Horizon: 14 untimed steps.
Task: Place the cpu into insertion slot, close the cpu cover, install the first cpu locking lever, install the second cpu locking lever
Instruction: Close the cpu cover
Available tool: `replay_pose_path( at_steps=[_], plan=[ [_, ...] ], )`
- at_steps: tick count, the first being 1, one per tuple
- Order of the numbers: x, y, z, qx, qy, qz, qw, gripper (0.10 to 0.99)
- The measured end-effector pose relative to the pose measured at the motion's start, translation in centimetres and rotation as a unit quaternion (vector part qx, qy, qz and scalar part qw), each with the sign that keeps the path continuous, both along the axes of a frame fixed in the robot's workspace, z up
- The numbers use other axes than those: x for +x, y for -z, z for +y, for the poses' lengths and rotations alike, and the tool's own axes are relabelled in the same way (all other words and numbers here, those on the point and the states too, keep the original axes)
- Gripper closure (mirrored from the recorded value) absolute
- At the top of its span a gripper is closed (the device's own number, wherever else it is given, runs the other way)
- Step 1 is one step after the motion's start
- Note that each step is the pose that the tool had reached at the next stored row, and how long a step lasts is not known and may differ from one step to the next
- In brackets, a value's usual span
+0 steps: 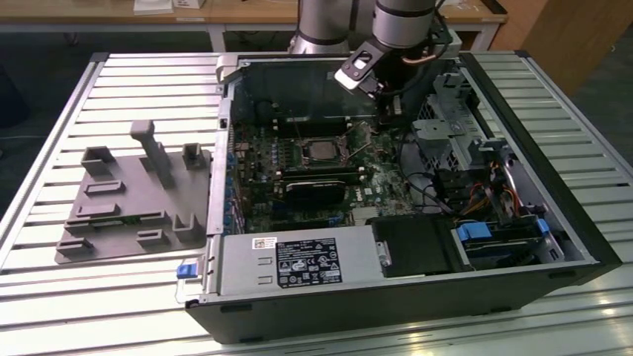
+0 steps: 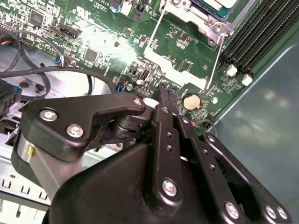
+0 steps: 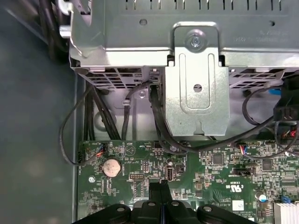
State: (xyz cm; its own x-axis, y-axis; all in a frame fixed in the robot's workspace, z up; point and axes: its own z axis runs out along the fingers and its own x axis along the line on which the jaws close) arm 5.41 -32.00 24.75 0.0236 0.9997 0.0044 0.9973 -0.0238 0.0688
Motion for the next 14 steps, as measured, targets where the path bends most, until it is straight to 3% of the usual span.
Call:
replay_pose_path(
  at_steps=[14],
  plan=[
    [0.01,1.07,0.00,0.0000,0.043,0.0027,0.9991,0.984]
  ],
)
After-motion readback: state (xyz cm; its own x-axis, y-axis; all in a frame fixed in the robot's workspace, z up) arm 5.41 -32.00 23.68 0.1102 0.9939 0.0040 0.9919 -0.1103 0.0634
